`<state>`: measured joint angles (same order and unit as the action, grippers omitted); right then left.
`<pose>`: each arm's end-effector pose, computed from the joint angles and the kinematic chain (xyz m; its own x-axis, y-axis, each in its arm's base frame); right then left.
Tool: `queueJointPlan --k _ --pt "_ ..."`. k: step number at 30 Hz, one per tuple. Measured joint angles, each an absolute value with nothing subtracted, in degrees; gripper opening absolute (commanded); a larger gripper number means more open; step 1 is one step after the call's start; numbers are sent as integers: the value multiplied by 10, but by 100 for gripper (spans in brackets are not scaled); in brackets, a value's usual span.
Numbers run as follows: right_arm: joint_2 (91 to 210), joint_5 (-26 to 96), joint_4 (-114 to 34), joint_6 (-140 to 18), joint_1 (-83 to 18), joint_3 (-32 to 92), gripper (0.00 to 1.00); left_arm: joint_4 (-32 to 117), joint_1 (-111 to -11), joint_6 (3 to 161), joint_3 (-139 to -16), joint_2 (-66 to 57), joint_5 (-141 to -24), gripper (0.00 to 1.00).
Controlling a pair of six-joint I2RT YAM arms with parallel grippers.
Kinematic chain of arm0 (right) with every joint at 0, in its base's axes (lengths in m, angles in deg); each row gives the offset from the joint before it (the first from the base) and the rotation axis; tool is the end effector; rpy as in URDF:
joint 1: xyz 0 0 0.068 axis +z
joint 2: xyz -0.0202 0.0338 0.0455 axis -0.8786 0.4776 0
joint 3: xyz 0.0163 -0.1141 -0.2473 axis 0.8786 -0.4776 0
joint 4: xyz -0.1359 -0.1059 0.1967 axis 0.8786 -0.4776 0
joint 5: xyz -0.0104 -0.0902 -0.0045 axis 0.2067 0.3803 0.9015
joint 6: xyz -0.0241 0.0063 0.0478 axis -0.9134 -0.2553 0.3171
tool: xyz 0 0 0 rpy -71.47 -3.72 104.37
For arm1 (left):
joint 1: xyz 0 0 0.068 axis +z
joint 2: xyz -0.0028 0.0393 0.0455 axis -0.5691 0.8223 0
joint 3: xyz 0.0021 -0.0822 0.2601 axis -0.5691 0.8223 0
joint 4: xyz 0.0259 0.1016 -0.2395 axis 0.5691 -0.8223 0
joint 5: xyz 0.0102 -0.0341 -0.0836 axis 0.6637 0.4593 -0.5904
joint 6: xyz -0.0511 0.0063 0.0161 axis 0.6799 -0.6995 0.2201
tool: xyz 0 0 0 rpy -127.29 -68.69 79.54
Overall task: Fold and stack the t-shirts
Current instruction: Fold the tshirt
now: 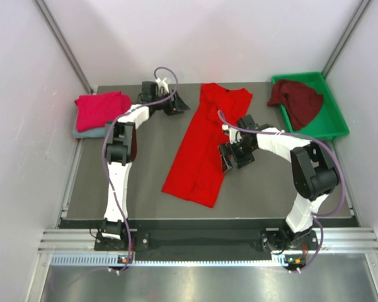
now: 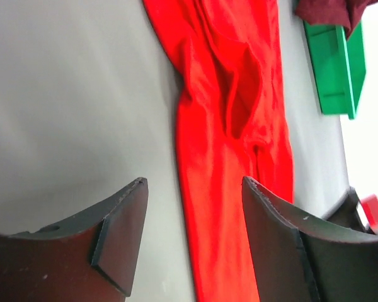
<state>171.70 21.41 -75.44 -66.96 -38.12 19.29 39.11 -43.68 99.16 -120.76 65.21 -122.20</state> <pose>0.3046 0.1456 0.1677 -0.8884 -0.3655 -0.2778 -0.4486 0.8198 0.3560 0.5518 -0.1140 0.1420 -0.8069 -0.2023 -0.5549 0.3862 0.5302 -0.7548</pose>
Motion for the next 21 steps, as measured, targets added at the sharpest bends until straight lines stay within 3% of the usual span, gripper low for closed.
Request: queueJointPlan --k 11,16,21 --pt "1715 244 -782 -669 -438 223 90 -39 -413 772 -1192 499 -1244 53" --pt "1782 233 -783 -639 -490 392 90 -205 -414 686 -1145 480 -1228 51" --pt "1857 231 -764 -628 -525 543 90 -277 -414 647 -1119 466 -1182 57"
